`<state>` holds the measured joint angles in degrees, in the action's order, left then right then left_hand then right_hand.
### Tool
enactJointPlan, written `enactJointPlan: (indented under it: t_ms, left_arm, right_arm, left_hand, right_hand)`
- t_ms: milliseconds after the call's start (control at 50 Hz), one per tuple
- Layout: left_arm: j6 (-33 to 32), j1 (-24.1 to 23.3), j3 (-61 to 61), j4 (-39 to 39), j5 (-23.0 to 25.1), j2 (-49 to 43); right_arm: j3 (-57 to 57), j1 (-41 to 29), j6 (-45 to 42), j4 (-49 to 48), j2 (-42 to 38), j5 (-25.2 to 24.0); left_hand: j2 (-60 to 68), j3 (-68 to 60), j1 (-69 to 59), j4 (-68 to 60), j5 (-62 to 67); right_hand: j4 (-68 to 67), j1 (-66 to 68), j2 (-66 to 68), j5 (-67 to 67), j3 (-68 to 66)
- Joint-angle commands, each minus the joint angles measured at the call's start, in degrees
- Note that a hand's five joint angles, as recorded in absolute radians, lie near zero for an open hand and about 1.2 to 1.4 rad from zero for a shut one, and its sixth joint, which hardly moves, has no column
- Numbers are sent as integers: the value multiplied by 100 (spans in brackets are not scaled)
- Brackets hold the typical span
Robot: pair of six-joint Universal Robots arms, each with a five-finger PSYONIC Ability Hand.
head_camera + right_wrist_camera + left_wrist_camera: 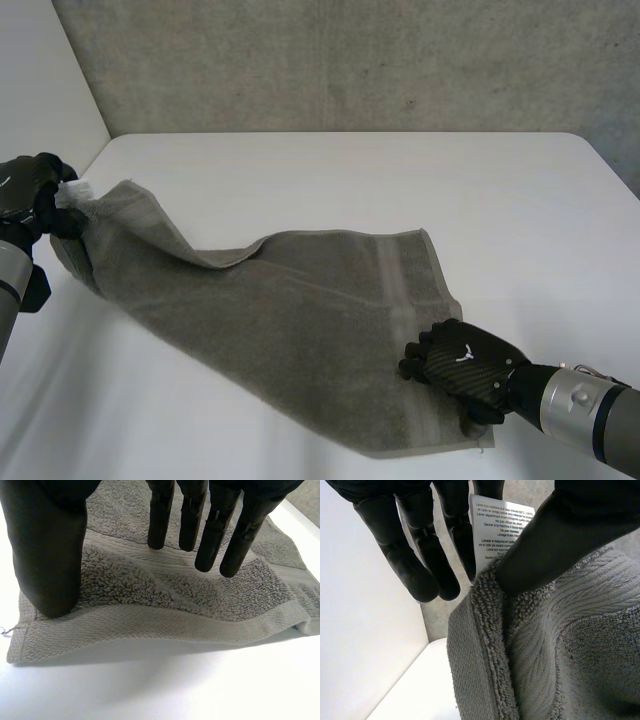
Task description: Fold the towel.
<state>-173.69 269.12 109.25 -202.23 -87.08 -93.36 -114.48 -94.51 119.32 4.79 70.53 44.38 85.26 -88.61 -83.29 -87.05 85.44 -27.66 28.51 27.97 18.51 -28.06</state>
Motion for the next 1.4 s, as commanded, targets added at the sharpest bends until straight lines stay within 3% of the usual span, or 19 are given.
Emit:
enactJointPlan:
  t_ms: [20, 180, 280, 500, 600, 640, 820, 1100, 1240, 1400]
  left_arm:
    - [2, 0, 9, 0, 7, 2]
    - [2, -9, 9, 0, 16, -7]
    - [2, 0, 44, -9, 24, 2]
    - [2, -9, 44, -9, 24, 2]
    - [2, -9, 35, -9, 33, 11]
    - [-7, -9, 27, -9, 33, 19]
    - [-33, -70, -315, 78, 42, -7]
    - [46, -606, -1881, 1643, -28, -438]
    - [607, -668, -2197, 1985, 42, 527]
    - [696, -677, -2390, 2451, 60, 1100]
  right_arm:
    - [49, 3, -5, -92, -48, 9]
    - [75, 20, -5, -119, -57, 9]
    - [75, 20, 21, -180, -57, 9]
    - [163, 12, 479, -321, 31, 9]
    - [356, 38, 986, -321, 224, 18]
    - [444, 47, 1223, -321, 312, 26]
    - [1479, 135, 2736, -242, 866, 254]
    - [3275, 64, 3098, 576, 910, 712]
    - [3687, 91, 3544, 664, 1831, 721]
    - [4214, 432, 3845, 1154, 2431, 545]
  left_hand:
    - [-526, 861, 329, 705, -1544]
    - [-526, 861, 329, 705, -1544]
    - [-526, 861, 329, 705, -1544]
    - [-526, 861, 329, 705, -1544]
    - [-526, 861, 329, 705, -1544]
    - [-526, 861, 329, 705, -1544]
    - [-526, 861, 329, 705, -1544]
    - [-526, 861, 329, 705, -1544]
    - [-526, 861, 329, 705, -1544]
    - [-526, 861, 329, 705, -1544]
  right_hand:
    - [-143, 58, 112, 58, -103]
    - [-966, 881, 935, 881, -926]
    - [-2596, 2510, 2564, 2510, -2555]
    - [-3137, 3052, 3106, 3052, -3097]
    - [-5066, 4980, 5034, 4981, -5026]
    - [-5232, 5147, 5201, 5147, -5192]
    - [-5234, 5149, 5203, 5149, -5194]
    - [-5234, 5149, 5203, 5149, -5194]
    - [-5234, 5149, 5203, 5149, -5194]
    - [-5234, 5149, 5203, 5149, -5194]
